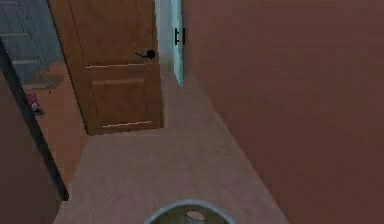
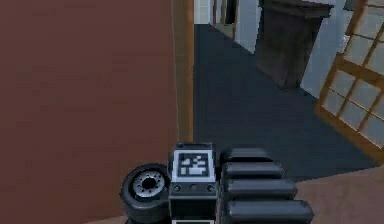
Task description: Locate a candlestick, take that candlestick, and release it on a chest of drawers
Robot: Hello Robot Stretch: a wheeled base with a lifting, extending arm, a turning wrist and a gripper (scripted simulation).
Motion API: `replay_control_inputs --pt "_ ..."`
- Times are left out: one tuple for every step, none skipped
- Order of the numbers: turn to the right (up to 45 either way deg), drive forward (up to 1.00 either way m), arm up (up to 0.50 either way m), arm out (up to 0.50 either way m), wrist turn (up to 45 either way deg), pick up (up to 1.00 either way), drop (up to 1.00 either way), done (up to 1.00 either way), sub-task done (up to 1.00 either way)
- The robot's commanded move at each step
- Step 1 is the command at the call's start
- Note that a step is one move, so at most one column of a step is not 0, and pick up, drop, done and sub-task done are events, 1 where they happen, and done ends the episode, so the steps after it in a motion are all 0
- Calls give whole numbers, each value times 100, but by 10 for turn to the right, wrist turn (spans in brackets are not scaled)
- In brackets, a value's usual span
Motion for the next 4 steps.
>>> replay_control_inputs --pt "0 100 0 0 0 0 0 0 0" --pt "30 0 0 0 0 0 0 0 0" --pt "0 100 0 0 0 0 0 0 0" --pt "180 0 0 0 0 0 0 0 0"
